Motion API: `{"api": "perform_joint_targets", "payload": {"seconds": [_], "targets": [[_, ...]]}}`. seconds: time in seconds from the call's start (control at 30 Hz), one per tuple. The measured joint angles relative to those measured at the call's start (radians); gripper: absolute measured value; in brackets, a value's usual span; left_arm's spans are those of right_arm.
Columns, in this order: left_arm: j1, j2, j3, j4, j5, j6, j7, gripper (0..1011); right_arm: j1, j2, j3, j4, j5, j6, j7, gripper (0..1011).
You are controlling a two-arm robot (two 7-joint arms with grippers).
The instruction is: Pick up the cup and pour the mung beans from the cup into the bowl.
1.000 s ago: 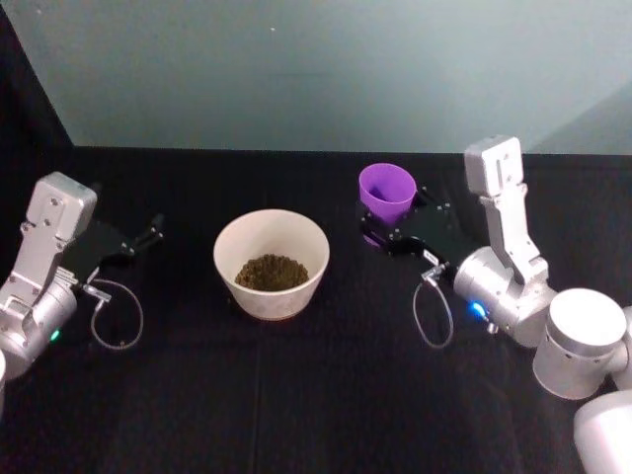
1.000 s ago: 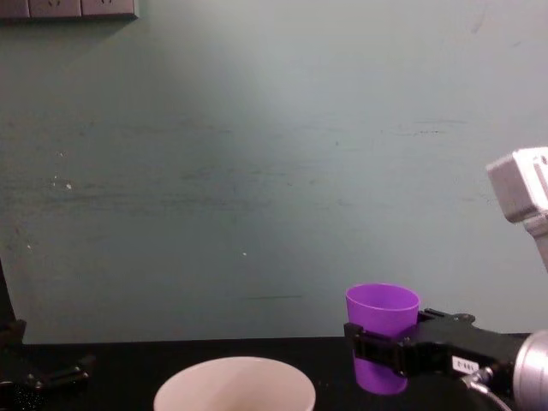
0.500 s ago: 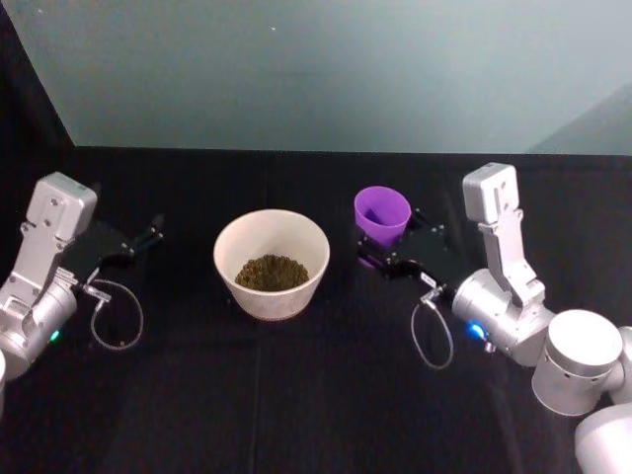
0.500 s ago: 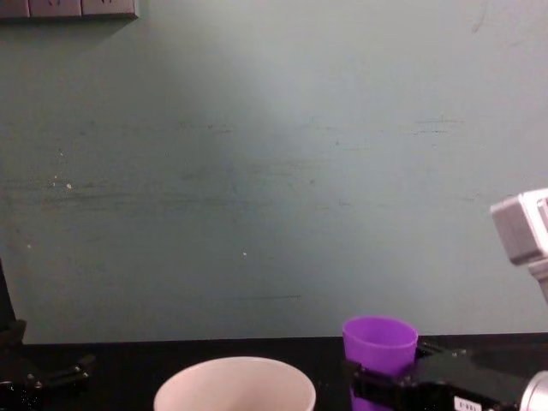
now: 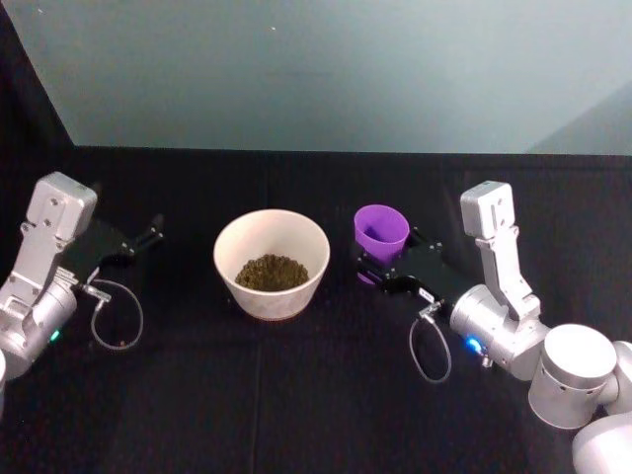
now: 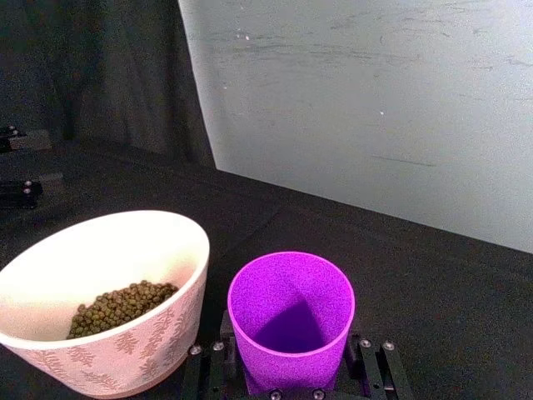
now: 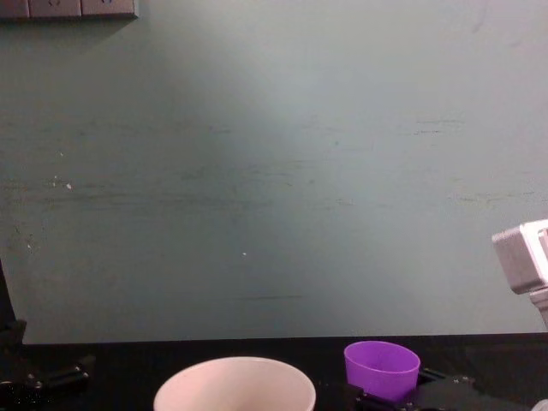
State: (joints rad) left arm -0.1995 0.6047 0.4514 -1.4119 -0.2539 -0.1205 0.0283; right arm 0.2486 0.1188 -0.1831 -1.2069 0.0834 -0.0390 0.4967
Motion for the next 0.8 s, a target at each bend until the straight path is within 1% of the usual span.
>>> {"api": "perform_joint_targets", "payload": {"seconds": [0.13, 0.17, 0.2, 0.3, 0.33, 0.43, 0.47, 0.53, 0.6, 0.67, 0.8], "targets": [[0.0, 0.0, 0.0, 0.0, 0.0, 0.0, 0.0, 1000, 0.0, 0.004, -0.007, 0.004, 0.01, -0.002, -0.004, 724], [0.0, 0.0, 0.0, 0.0, 0.0, 0.0, 0.0, 1000, 0.001, 0.005, -0.01, 0.005, 0.012, -0.002, -0.006, 746], [0.0, 0.0, 0.0, 0.0, 0.0, 0.0, 0.0, 1000, 0.001, 0.006, -0.012, 0.005, 0.013, -0.002, -0.007, 746], [0.0, 0.0, 0.0, 0.0, 0.0, 0.0, 0.0, 1000, 0.002, 0.009, -0.017, 0.005, 0.017, -0.002, -0.012, 807], [0.0, 0.0, 0.0, 0.0, 0.0, 0.0, 0.0, 1000, 0.002, 0.01, -0.021, 0.005, 0.018, -0.003, -0.015, 855], [0.0, 0.0, 0.0, 0.0, 0.0, 0.0, 0.0, 1000, 0.002, 0.012, -0.025, 0.004, 0.024, -0.004, -0.023, 926], [0.0, 0.0, 0.0, 0.0, 0.0, 0.0, 0.0, 1000, 0.0, 0.013, -0.027, -0.002, 0.029, -0.005, -0.026, 969], [0.0, 0.0, 0.0, 0.0, 0.0, 0.0, 0.0, 1000, -0.006, 0.015, -0.027, -0.014, 0.033, -0.005, -0.031, 997], [0.0, 0.0, 0.0, 0.0, 0.0, 0.0, 0.0, 1000, -0.012, 0.017, -0.028, -0.031, 0.037, -0.005, -0.037, 1002], [0.0, 0.0, 0.0, 0.0, 0.0, 0.0, 0.0, 1000, -0.028, 0.023, -0.029, -0.071, 0.045, -0.005, -0.048, 1003], [0.0, 0.0, 0.0, 0.0, 0.0, 0.0, 0.0, 1000, -0.04, 0.03, -0.032, -0.109, 0.05, -0.005, -0.058, 1003]]}}
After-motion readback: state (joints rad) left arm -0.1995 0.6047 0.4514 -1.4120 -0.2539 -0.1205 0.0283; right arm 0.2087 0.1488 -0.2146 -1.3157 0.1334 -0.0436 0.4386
